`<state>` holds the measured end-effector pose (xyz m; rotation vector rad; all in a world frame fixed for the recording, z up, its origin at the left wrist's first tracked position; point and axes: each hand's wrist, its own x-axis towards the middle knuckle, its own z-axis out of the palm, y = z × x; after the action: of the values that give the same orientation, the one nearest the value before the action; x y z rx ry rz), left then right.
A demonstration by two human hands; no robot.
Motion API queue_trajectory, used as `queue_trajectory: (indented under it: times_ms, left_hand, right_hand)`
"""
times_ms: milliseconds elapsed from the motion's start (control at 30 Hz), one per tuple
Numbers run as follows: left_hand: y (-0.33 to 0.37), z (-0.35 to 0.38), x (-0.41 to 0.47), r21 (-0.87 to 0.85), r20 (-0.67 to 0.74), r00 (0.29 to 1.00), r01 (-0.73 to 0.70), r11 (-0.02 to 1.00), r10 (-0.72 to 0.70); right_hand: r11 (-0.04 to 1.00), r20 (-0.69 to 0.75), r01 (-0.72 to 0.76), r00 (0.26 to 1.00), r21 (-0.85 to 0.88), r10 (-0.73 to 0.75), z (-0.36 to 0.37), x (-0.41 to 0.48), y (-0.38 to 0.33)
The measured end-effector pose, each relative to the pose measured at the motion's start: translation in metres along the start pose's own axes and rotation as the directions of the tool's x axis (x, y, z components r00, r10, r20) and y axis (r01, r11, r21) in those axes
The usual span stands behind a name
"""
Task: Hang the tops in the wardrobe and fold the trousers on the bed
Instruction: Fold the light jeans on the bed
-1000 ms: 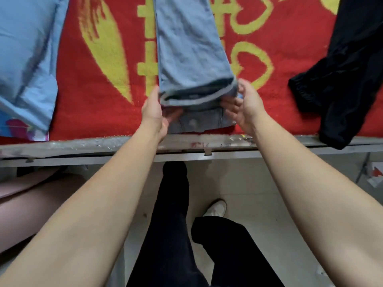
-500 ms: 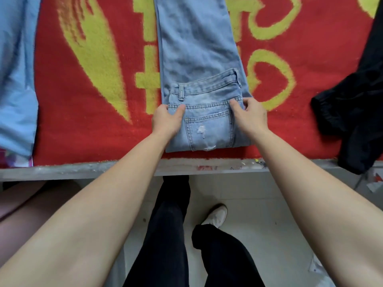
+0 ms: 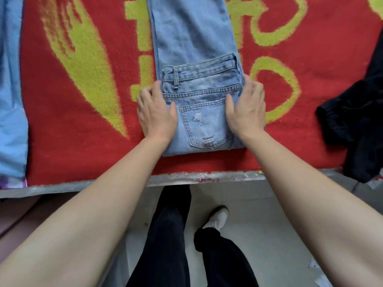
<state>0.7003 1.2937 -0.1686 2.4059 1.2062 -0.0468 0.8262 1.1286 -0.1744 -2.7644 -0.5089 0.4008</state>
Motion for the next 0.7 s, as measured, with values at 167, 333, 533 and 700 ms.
queue_trajectory:
  times_ms: [167, 333, 533, 700]
  left_hand:
    - [-0.016, 0.011, -0.056, 0.136, 0.412, 0.81, -0.508, 0.851, 0.418]
    - [-0.032, 0.022, -0.064, 0.25, 0.547, 0.738, -0.596, 0.763, 0.396]
    - [-0.016, 0.015, -0.068, 0.373, 0.577, 0.745, -0.605, 0.703, 0.335]
    - [-0.008, -0.013, -0.079, 0.371, 0.593, 0.751, -0.576, 0.729, 0.291]
  right_hand:
    - [0.899, 0.17, 0.424, 0.899, -0.106, -0.404, 0.0, -0.054, 0.037]
    - [0.875, 0.485, 0.477, 0.788, -0.089, -0.38, -0.007, -0.075, 0.064]
    - [0.849, 0.489, 0.479, 0.809, -0.225, -0.327, -0.009, -0.073, 0.052]
    - [0.88, 0.38, 0.455, 0.844, -0.135, -0.379, -0.035, -0.087, 0.047]
